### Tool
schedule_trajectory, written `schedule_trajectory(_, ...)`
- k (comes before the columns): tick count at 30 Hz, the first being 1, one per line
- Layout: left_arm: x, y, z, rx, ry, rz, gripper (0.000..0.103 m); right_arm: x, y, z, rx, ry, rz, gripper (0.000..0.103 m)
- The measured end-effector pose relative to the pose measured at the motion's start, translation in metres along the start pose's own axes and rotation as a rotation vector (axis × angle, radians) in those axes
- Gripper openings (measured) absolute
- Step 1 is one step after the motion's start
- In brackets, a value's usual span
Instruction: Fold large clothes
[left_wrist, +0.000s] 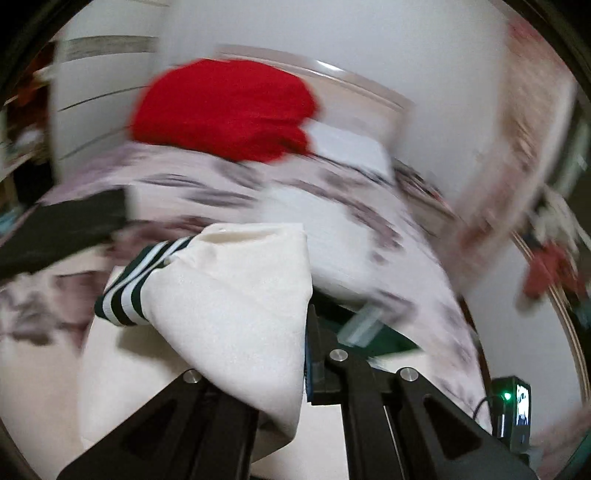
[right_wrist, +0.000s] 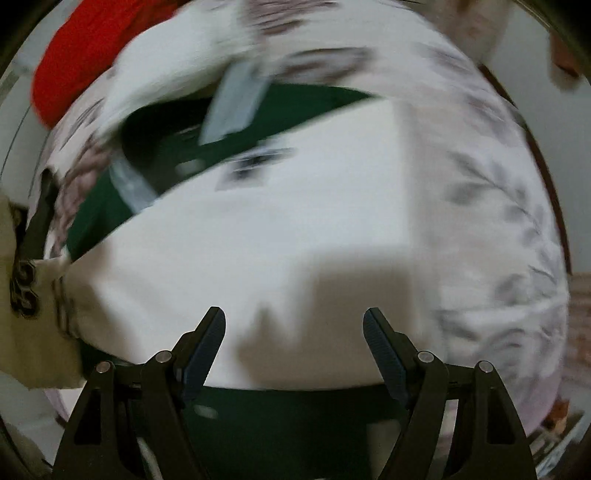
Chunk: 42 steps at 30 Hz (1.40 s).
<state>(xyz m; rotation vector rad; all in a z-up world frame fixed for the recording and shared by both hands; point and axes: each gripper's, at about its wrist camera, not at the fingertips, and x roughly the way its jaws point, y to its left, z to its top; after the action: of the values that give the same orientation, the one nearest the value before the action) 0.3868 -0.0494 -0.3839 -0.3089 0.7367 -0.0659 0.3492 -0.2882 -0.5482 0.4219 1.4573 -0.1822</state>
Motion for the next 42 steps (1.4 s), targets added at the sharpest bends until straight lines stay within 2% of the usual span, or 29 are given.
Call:
schedule_trajectory(4,0.057,-0.081,-0.041,0.104,0.172,-0.052,0.001,0.0,-0.083,-0.011,0.097,0.034,-0.034,0.079)
schedule_trajectory(6,0.081,-0.106,-0.068,0.173,0.263,-0.022,0.001,0.002,-0.119,-0.016,0.153,0.057,-0.014,0.079)
schedule_trajectory(9,0.111,-0.126,-0.103,0.26,0.4,0.035,0.009,0.003,-0.156,-0.022,0.214,0.079,0.037,0.079)
schedule_trajectory(10,0.116,-0.129,-0.11,0.281,0.422,0.049,0.015,0.003,-0.166,-0.024,0.229,0.082,0.056,0.079)
schedule_trajectory(12,0.113,-0.136,-0.123,0.314,0.438,0.038,0.045,0.005,-0.181,-0.025,0.26,0.087,0.113,0.079)
schedule_trajectory(13,0.109,-0.14,-0.126,0.326,0.452,0.01,0.078,0.005,-0.187,-0.026,0.284,0.087,0.158,0.079)
schedule_trajectory(14,0.104,-0.144,-0.126,0.333,0.455,-0.01,0.096,0.005,-0.192,-0.025,0.304,0.087,0.193,0.079)
schedule_trajectory(18,0.075,-0.15,-0.13,0.398,0.448,-0.02,0.097,0.0,-0.197,-0.018,0.336,0.068,0.312,0.079)
schedule_trajectory(21,0.057,-0.139,-0.128,0.405,0.458,0.067,0.097,-0.008,-0.175,-0.005,0.285,0.052,0.36,0.079)
schedule_trajectory(23,0.046,-0.114,-0.124,0.341,0.443,0.203,0.097,-0.013,-0.145,0.003,0.193,0.054,0.361,0.079)
schedule_trajectory(27,0.023,-0.032,-0.124,0.202,0.441,0.559,0.097,-0.01,-0.056,0.01,-0.07,0.071,0.351,0.079)
schedule_trajectory(31,0.024,0.042,-0.135,0.125,0.501,0.78,0.097,0.001,0.034,0.006,-0.319,0.021,0.278,0.08)
schedule_trajectory(33,0.02,0.067,-0.138,0.09,0.508,0.826,0.097,0.012,0.073,0.003,-0.422,0.021,0.241,0.08)
schedule_trajectory(36,0.012,0.087,-0.14,0.075,0.507,0.861,0.097,0.039,0.112,0.002,-0.538,0.048,0.112,0.08)
schedule_trajectory(37,0.011,0.09,-0.141,0.074,0.509,0.863,0.097,0.043,0.111,0.005,-0.528,0.037,0.079,0.071)
schedule_trajectory(38,0.012,0.091,-0.14,0.074,0.51,0.861,0.097,0.043,0.103,0.011,-0.483,0.019,0.081,0.05)
schedule_trajectory(39,0.008,0.091,-0.139,0.074,0.505,0.854,0.097,0.04,0.082,0.019,-0.395,0.011,0.133,0.044)
schedule_trajectory(40,0.008,0.089,-0.137,0.074,0.501,0.848,0.097,0.035,0.068,0.025,-0.323,0.0,0.146,0.039)
schedule_trajectory(42,0.008,0.088,-0.135,0.071,0.5,0.836,0.097,0.022,0.026,0.034,-0.208,-0.049,0.098,0.038)
